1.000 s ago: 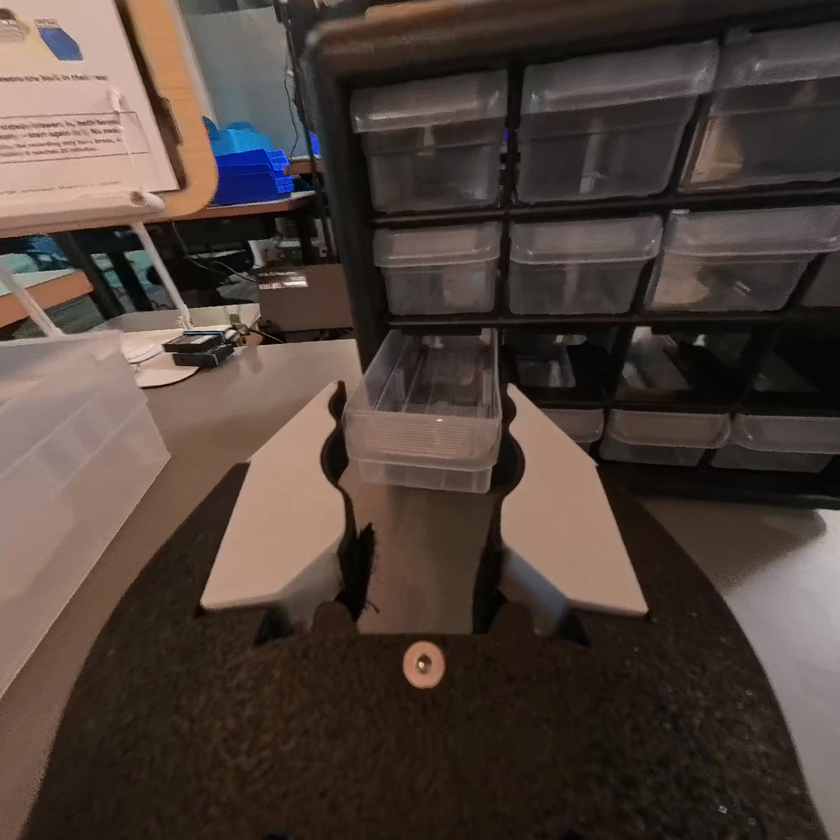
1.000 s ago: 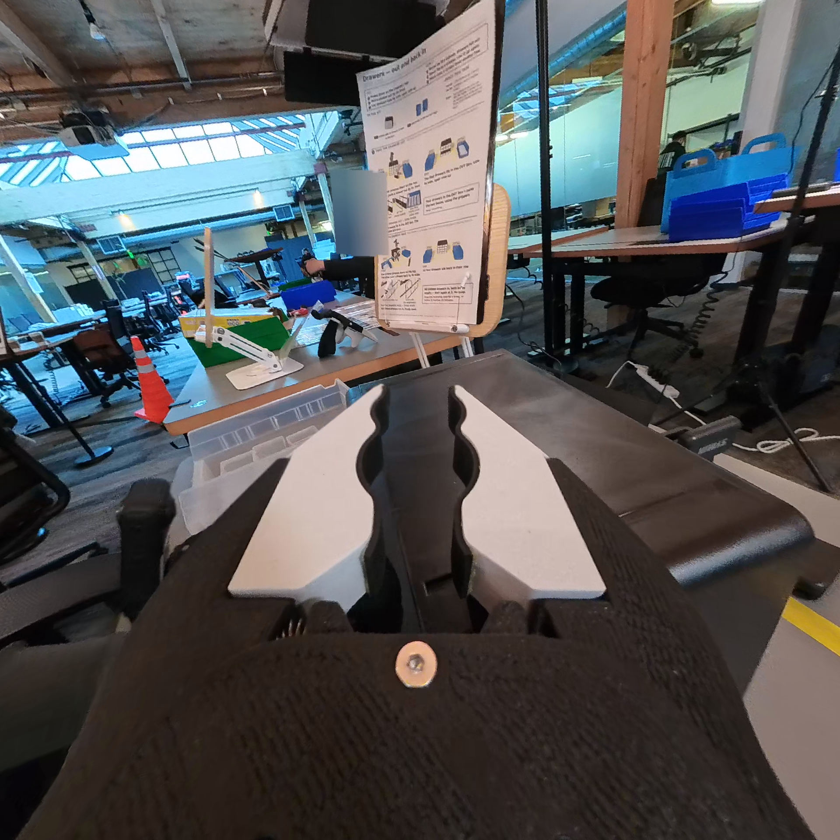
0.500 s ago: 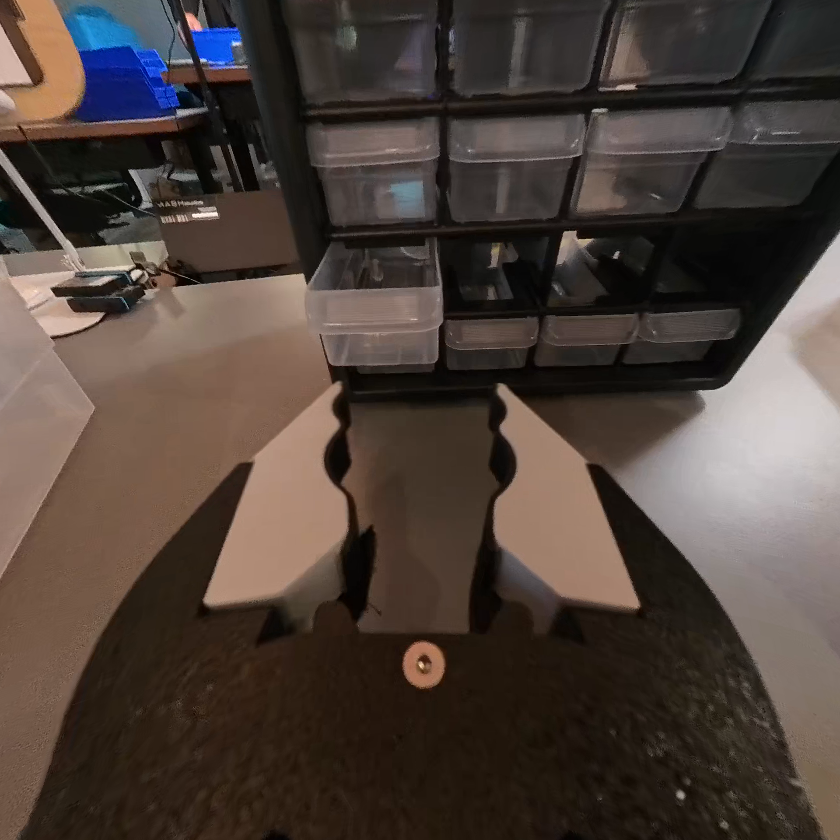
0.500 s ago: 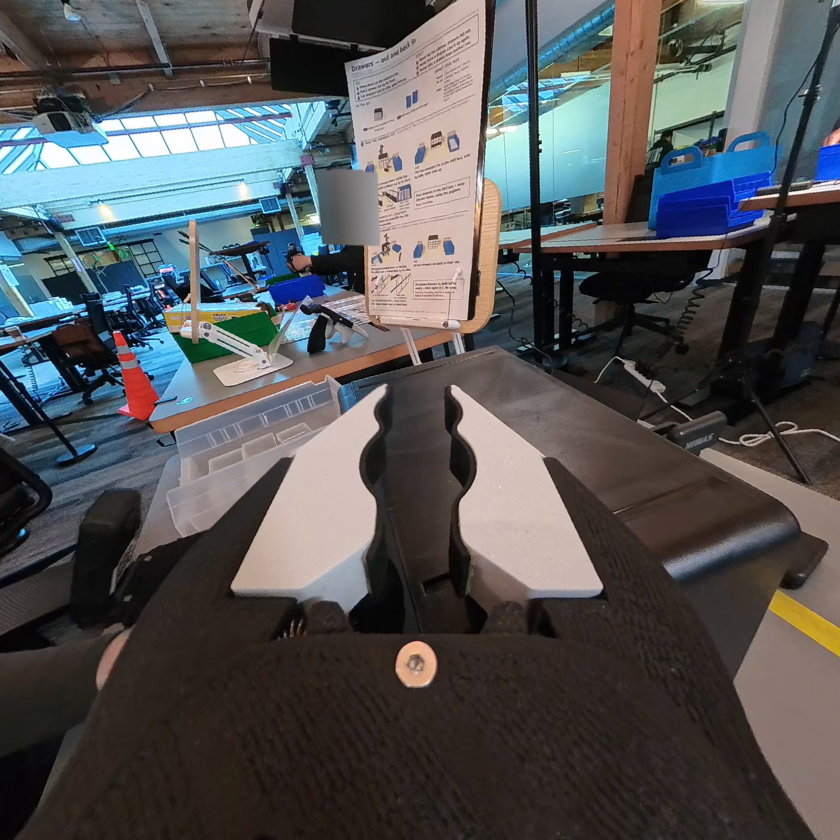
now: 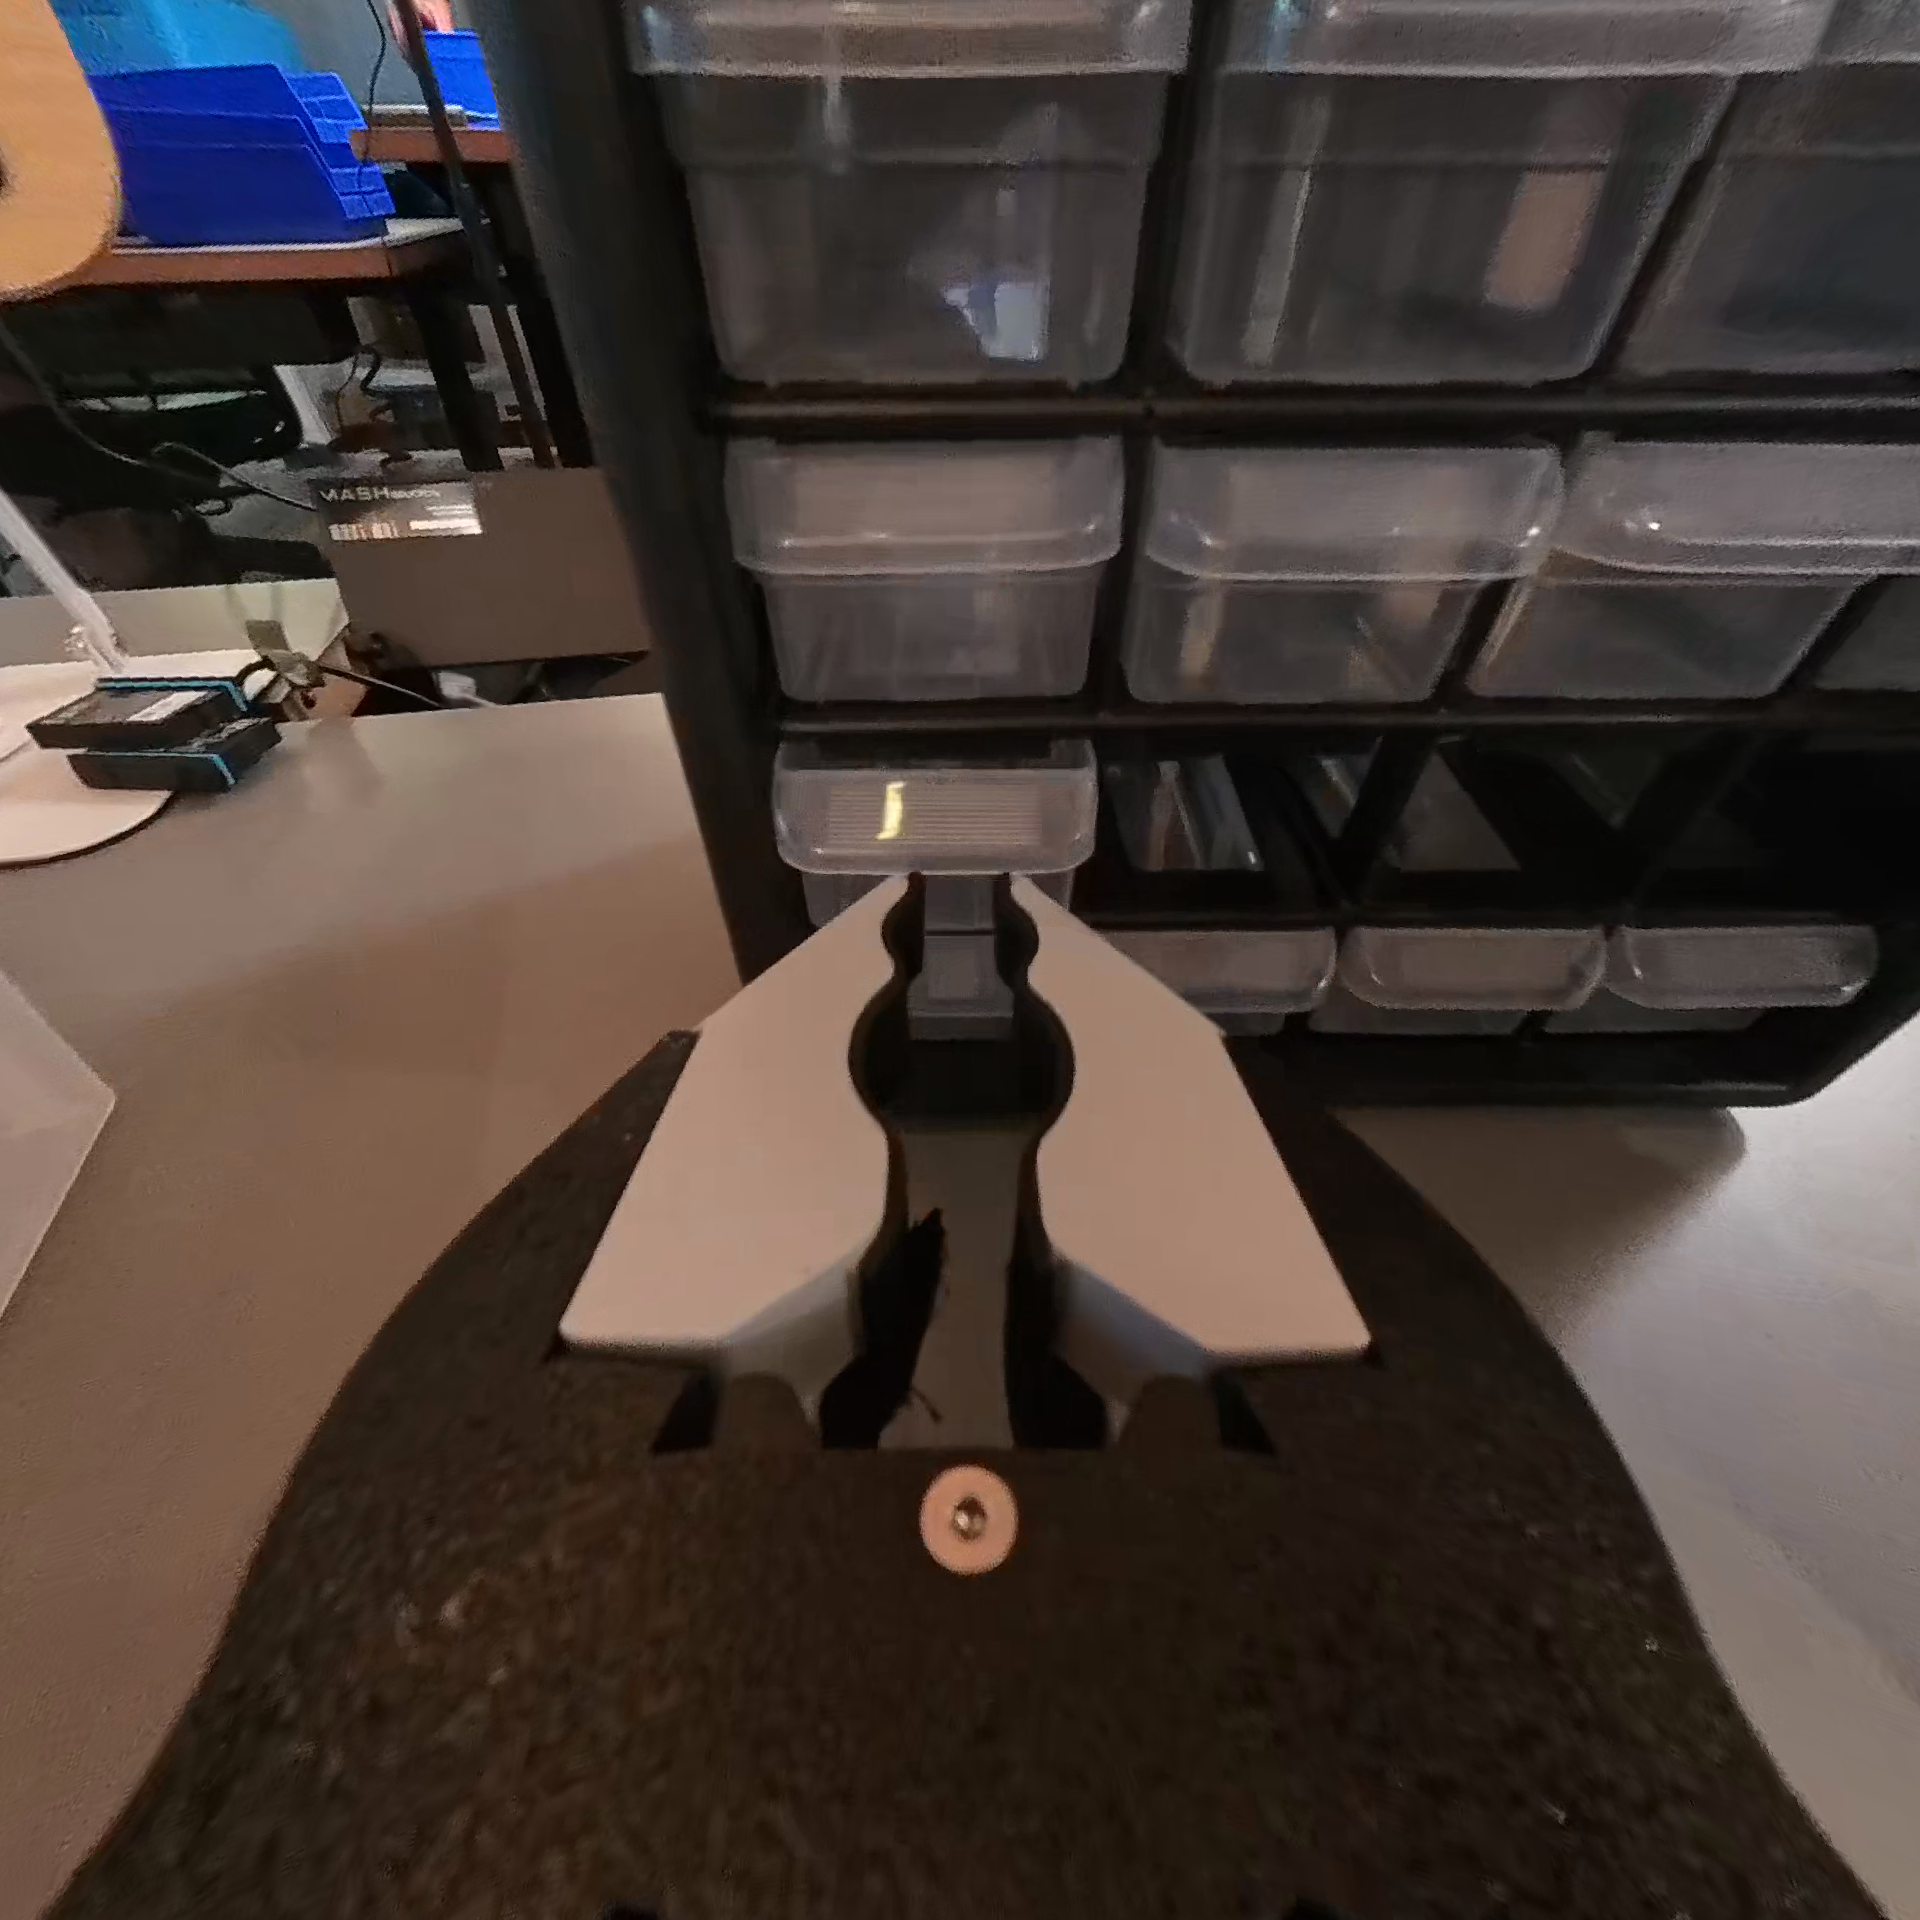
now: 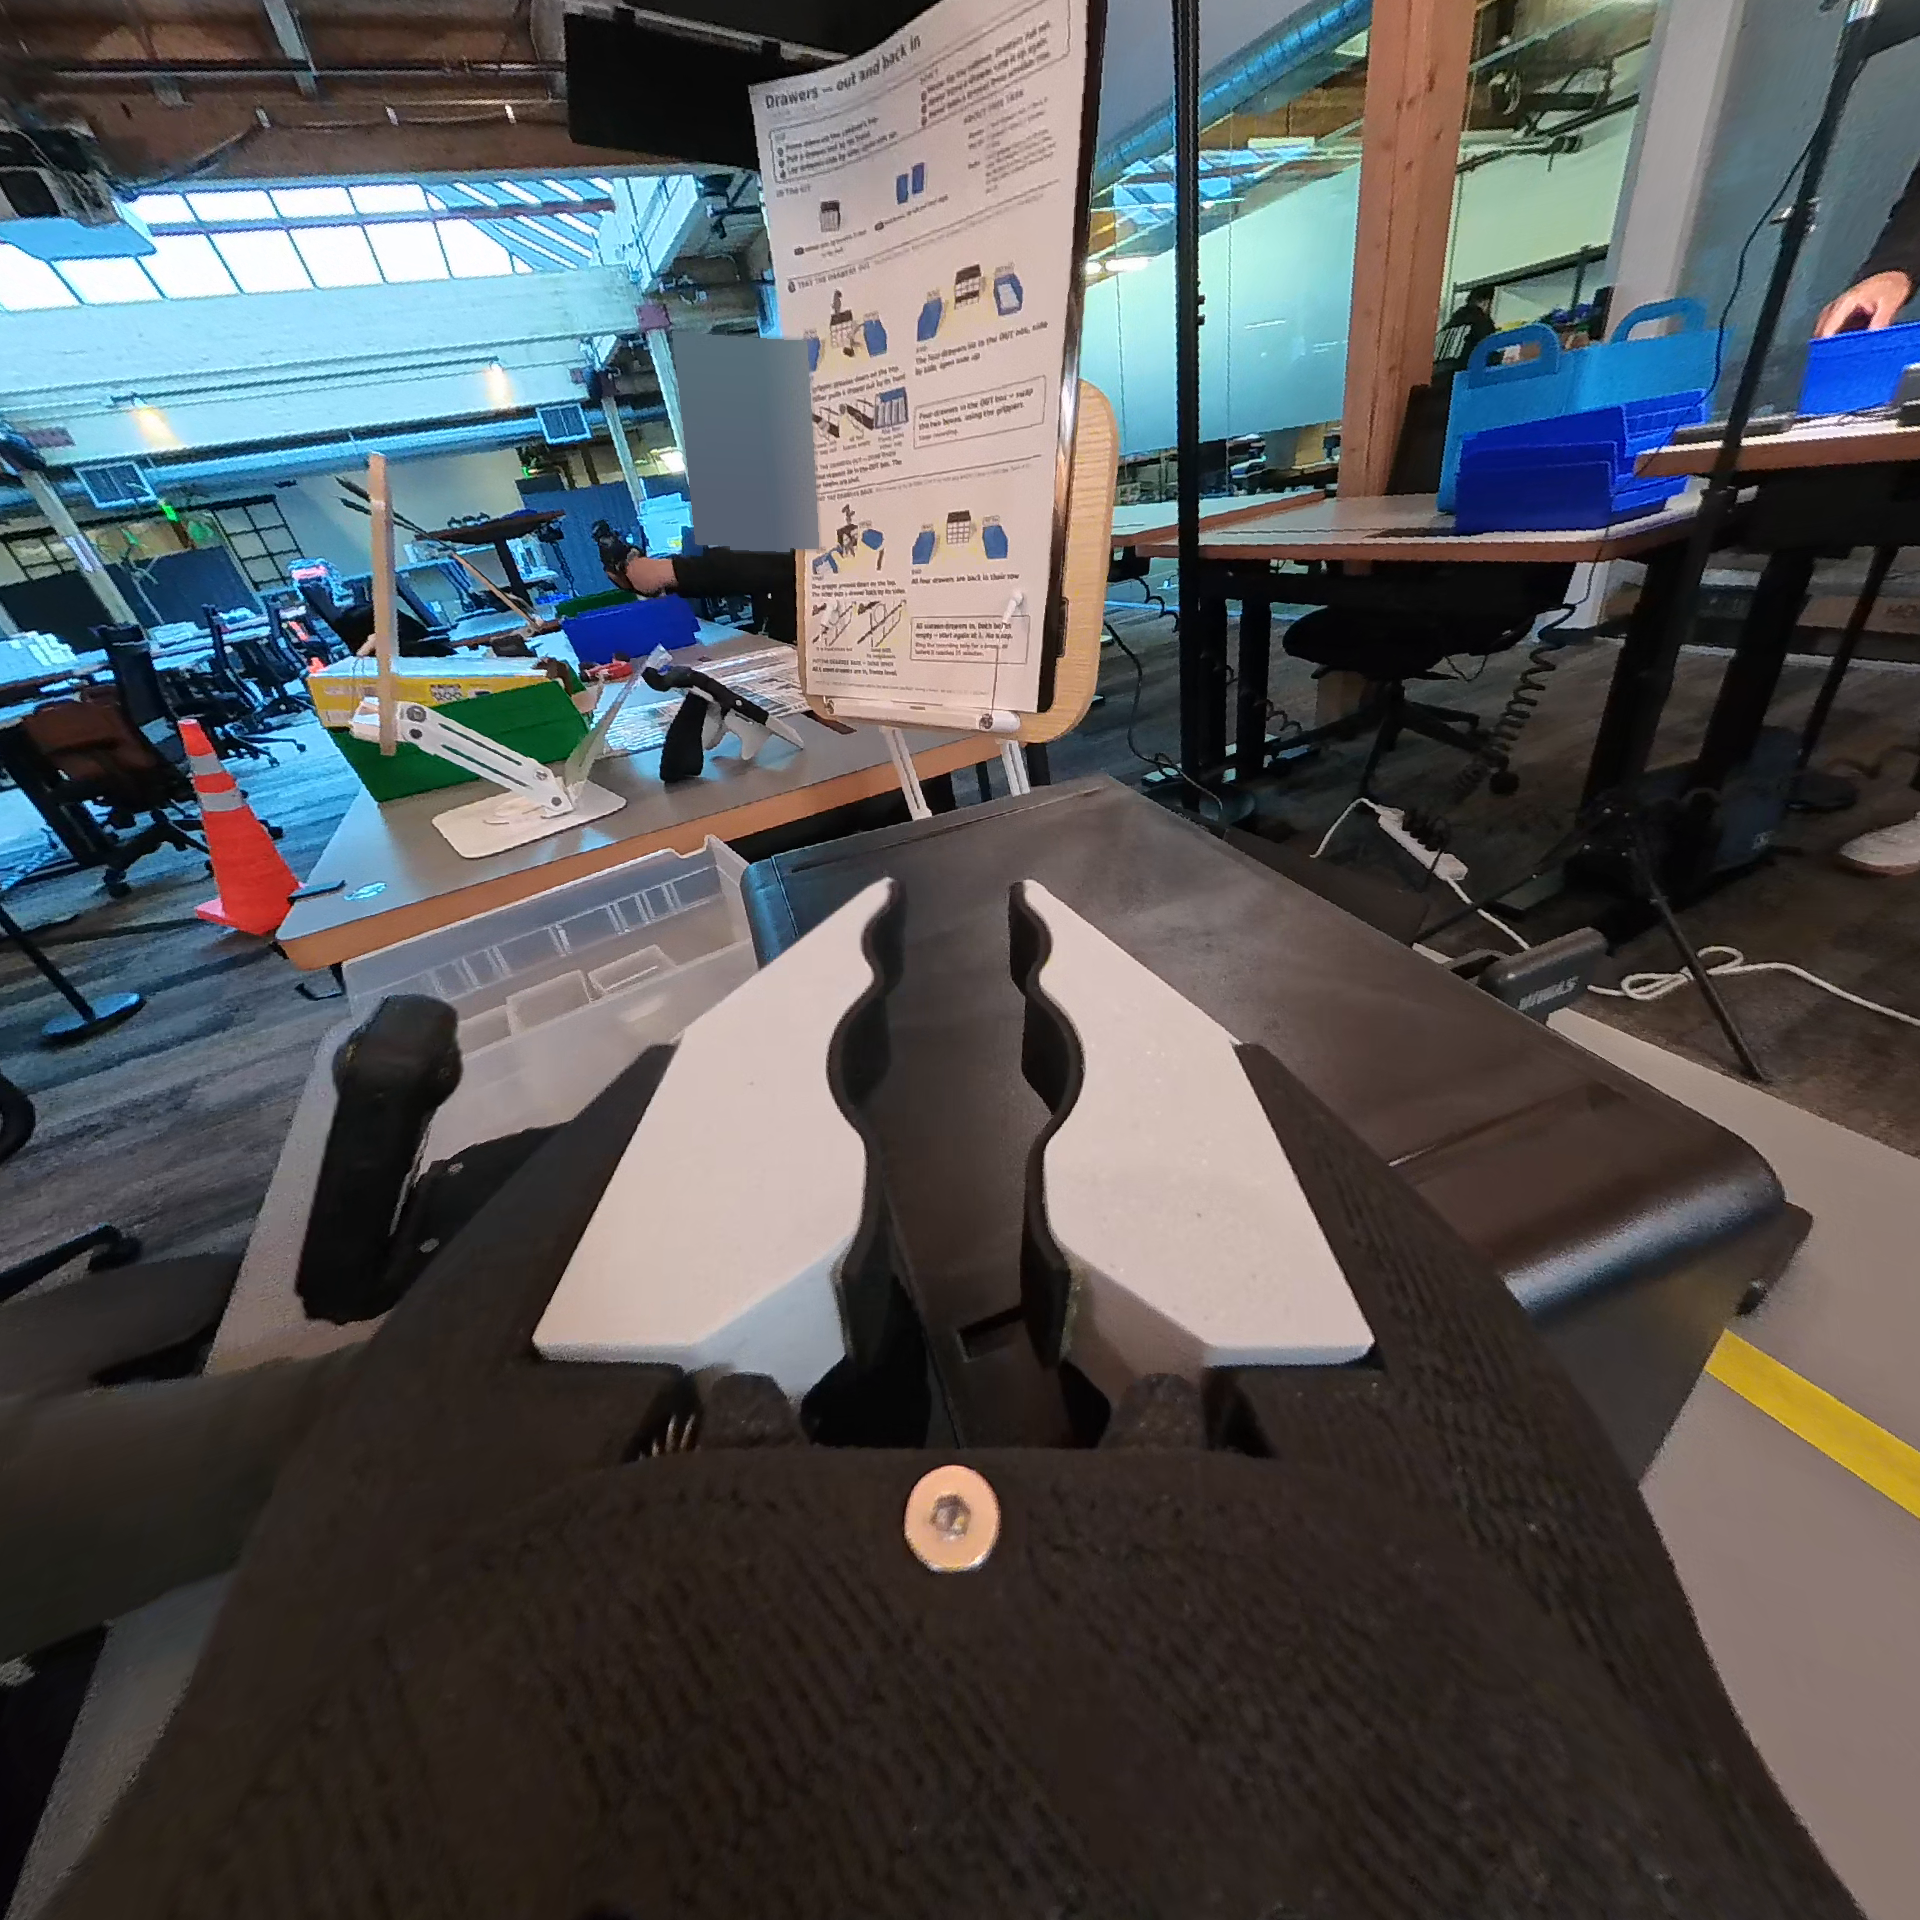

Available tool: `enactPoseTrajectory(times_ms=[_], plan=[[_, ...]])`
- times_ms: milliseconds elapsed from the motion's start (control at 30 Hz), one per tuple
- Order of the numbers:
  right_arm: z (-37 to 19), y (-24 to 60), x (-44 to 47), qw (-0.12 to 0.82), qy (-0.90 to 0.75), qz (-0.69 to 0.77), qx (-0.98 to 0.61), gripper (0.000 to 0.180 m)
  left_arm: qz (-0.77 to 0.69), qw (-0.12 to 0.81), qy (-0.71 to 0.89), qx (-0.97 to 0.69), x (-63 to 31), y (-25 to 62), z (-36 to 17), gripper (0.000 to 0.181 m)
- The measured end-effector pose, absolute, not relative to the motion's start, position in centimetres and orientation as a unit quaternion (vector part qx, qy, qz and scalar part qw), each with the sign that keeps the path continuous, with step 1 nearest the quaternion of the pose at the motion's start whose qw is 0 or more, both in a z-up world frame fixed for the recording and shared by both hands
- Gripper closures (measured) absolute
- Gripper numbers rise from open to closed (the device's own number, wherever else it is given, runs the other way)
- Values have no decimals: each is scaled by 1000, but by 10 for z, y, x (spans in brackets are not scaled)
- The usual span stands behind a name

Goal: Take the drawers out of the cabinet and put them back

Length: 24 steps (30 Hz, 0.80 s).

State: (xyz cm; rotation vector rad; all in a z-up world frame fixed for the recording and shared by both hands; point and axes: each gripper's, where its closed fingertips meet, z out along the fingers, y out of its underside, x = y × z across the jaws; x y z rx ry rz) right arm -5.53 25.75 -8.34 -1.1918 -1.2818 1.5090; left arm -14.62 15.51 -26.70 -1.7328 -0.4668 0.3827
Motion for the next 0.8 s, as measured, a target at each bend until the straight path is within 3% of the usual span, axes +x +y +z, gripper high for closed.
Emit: enactPoseTrajectory(times_ms=[300, 467, 567, 700, 800], plan=[[-85, 258, -56, 409, -513, 586, -476, 162, 142, 606, -199, -757, -151, 165, -274, 170], [-86, 258, -57, 415, -519, 573, -480, 161, 60, 634, -165, -753, -113, 137, -251, 129], [-86, 258, -57, 415, -518, 574, -480, 162, 44, 686, -132, -714, -102, 85, -197, 118], [-86, 258, -57, 415, -517, 574, -480, 162, 162, 675, -104, -713, -172, 2, -139, 124], [-87, 259, -58, 419, -519, 566, -483, 162, 198, 567, -47, -798, -243, -29, -149, 132]])
